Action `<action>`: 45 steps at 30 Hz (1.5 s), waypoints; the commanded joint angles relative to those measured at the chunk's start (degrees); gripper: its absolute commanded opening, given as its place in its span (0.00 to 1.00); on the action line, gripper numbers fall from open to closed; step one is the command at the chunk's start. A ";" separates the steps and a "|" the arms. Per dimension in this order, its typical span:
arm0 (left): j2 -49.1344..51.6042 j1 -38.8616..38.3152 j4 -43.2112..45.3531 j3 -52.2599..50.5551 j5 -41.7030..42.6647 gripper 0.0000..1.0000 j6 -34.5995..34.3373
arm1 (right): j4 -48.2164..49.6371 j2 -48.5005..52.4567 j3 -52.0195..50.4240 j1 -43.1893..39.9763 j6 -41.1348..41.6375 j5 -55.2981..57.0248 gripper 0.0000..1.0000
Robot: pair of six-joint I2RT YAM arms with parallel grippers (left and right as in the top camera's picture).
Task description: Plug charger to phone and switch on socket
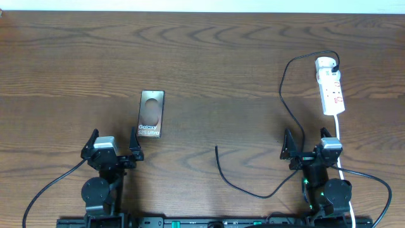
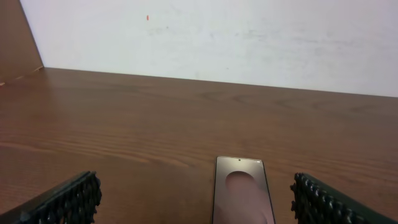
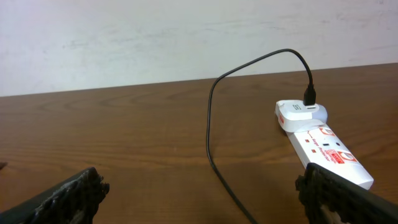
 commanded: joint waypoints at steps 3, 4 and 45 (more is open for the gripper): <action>-0.37 -0.22 -2.10 -0.85 1.18 0.97 -0.02 | -0.17 -0.28 -0.04 0.39 0.59 0.48 0.99; -0.37 -0.22 -2.10 -0.85 1.18 0.97 -0.02 | -0.17 -0.28 -0.04 0.39 0.59 0.48 0.99; -0.13 -0.22 -6.32 1.70 2.91 0.97 -0.50 | -0.17 -0.20 -0.04 0.48 0.59 0.48 0.99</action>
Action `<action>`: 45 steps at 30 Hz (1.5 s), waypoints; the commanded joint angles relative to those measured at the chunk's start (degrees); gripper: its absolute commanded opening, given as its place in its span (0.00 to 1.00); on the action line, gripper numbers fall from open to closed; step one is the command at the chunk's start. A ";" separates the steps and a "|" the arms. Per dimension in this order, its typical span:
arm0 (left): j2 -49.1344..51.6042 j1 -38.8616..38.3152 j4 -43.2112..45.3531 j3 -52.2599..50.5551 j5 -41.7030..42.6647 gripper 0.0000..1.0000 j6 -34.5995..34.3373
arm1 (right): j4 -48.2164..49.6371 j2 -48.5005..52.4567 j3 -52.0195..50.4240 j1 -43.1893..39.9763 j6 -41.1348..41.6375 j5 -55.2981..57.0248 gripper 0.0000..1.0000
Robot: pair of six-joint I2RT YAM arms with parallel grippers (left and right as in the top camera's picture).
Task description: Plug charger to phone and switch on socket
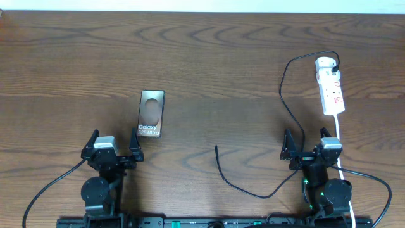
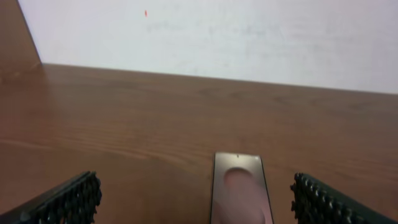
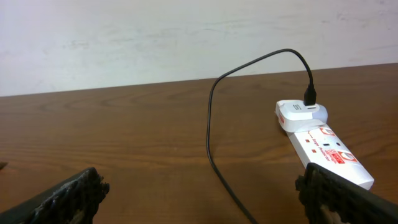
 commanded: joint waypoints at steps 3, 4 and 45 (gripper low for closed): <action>0.98 -0.24 -6.73 3.43 2.47 0.97 -0.31 | -0.17 -0.20 -0.04 0.44 0.59 0.48 0.99; 1.77 -0.24 -7.39 4.70 2.45 0.97 -0.31 | -0.17 -0.20 -0.04 0.44 0.59 0.48 0.99; 72.50 -0.24 -48.78 76.37 8.48 0.98 -3.72 | -0.15 -0.17 -0.04 0.44 0.59 0.48 0.99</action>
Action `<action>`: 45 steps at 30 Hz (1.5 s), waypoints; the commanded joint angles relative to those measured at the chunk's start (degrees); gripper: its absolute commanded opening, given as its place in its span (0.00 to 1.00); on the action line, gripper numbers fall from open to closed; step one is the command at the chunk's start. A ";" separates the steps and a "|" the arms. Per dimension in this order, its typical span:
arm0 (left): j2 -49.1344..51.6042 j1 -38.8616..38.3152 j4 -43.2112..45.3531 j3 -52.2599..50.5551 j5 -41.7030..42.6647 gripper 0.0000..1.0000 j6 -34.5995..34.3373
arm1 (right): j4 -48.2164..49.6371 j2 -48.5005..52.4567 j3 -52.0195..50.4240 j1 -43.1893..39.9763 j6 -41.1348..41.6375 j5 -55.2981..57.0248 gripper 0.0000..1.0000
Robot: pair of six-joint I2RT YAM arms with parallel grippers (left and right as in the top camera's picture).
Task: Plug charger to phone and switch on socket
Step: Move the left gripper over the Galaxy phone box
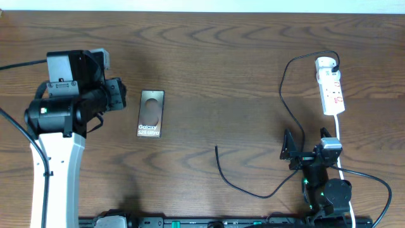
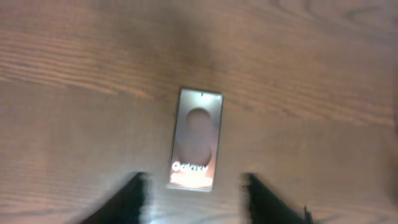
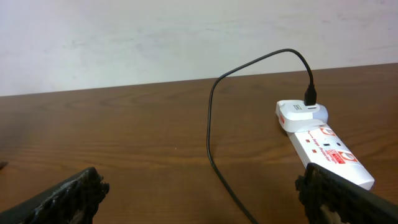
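Note:
The phone (image 1: 151, 113) lies flat, screen up, on the wooden table left of centre; the blurred left wrist view has the phone (image 2: 196, 138) just ahead of the fingers. My left gripper (image 1: 119, 95) hangs open above the table, just left of the phone, its fingers (image 2: 129, 198) spread wider than it. The black charger cable (image 1: 286, 101) runs from the white adapter (image 3: 301, 114) on the power strip (image 1: 331, 88) to a free end (image 1: 216, 149) at mid-table. My right gripper (image 1: 308, 149) rests open near the front edge, and the cable (image 3: 210, 130) passes ahead of it.
The power strip's white lead (image 1: 339, 142) runs down past the right arm's base. Black arm cables lie along the front edge. A pale wall (image 3: 186, 37) stands behind the table's far edge.
My left arm has risen from its rest at the front edge and now hangs over the table by the phone, looking down on it. The phone, the cable and the right arm are unchanged.
At both earlier moments the two arms rested at the front edge with open grippers, the phone ahead of the left one and the cable ahead of the right. Now the left gripper is raised beside the phone, still open.

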 commanded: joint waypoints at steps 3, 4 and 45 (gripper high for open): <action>0.68 -0.17 2.51 1.33 0.59 0.98 -1.16 | -0.20 -0.17 -0.04 0.39 0.57 0.50 0.99; 1.27 -0.17 3.26 1.42 0.59 0.98 -1.14 | -0.20 -0.17 -0.04 0.39 0.57 0.48 0.99; 38.40 -7.19 -10.32 23.52 -8.46 0.98 2.80 | -0.20 -0.17 -0.04 0.39 0.57 0.48 0.99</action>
